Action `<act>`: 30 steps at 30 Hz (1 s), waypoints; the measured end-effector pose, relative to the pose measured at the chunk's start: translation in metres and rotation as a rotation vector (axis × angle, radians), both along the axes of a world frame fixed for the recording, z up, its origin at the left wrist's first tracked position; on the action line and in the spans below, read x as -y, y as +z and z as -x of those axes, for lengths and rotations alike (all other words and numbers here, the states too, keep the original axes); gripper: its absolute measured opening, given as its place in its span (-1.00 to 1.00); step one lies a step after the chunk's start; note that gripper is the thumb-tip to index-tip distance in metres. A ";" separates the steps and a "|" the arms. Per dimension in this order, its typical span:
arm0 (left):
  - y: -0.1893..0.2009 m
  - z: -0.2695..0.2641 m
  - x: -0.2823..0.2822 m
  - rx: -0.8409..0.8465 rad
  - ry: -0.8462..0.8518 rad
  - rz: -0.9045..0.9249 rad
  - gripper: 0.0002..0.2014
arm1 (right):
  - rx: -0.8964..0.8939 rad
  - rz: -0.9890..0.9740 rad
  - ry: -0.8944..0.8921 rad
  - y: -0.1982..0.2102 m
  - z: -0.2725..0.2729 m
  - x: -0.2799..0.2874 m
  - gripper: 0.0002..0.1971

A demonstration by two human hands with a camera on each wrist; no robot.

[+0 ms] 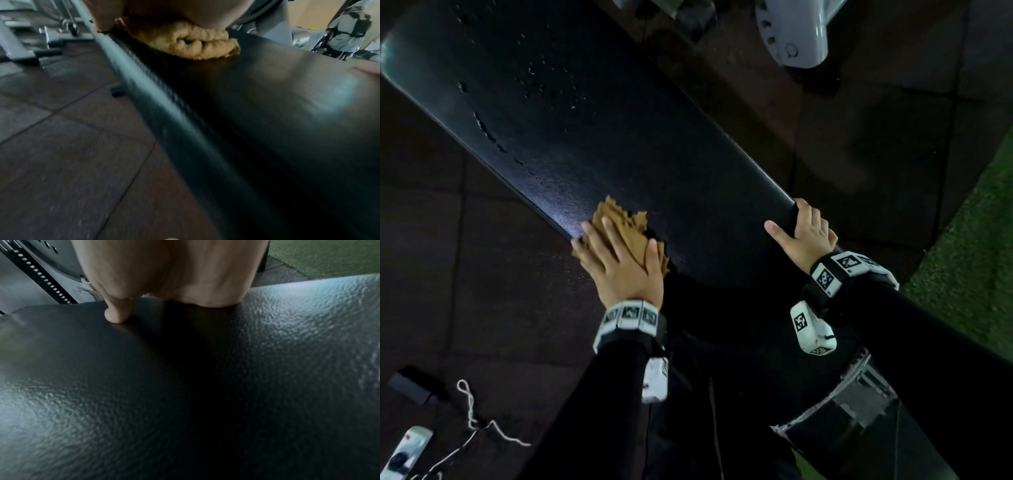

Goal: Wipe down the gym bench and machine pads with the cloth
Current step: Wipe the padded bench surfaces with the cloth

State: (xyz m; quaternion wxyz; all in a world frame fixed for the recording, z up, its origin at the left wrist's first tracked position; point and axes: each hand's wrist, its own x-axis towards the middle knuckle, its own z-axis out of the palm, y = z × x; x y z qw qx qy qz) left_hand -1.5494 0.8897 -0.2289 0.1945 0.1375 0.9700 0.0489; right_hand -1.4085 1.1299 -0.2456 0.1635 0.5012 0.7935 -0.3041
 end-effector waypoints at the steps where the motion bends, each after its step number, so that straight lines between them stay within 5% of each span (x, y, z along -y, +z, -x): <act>1: 0.001 -0.018 0.004 0.011 0.004 0.005 -0.19 | 0.002 -0.001 0.001 -0.001 0.000 0.000 -0.17; 7: 0.008 -0.086 -0.022 0.073 -0.077 -0.034 -0.20 | 0.012 -0.007 0.012 -0.005 -0.001 -0.001 -0.17; 15: -0.003 -0.004 -0.073 -0.020 -0.365 -0.061 -0.29 | -0.004 -0.031 0.029 -0.007 -0.002 -0.001 -0.17; 22: -0.008 0.057 -0.021 -0.103 -0.055 -0.071 -0.29 | -0.003 -0.017 0.032 -0.004 -0.002 -0.001 -0.19; 30: -0.011 -0.037 0.006 -0.038 0.236 -0.285 -0.22 | 0.027 -0.009 0.029 0.000 0.000 0.001 -0.19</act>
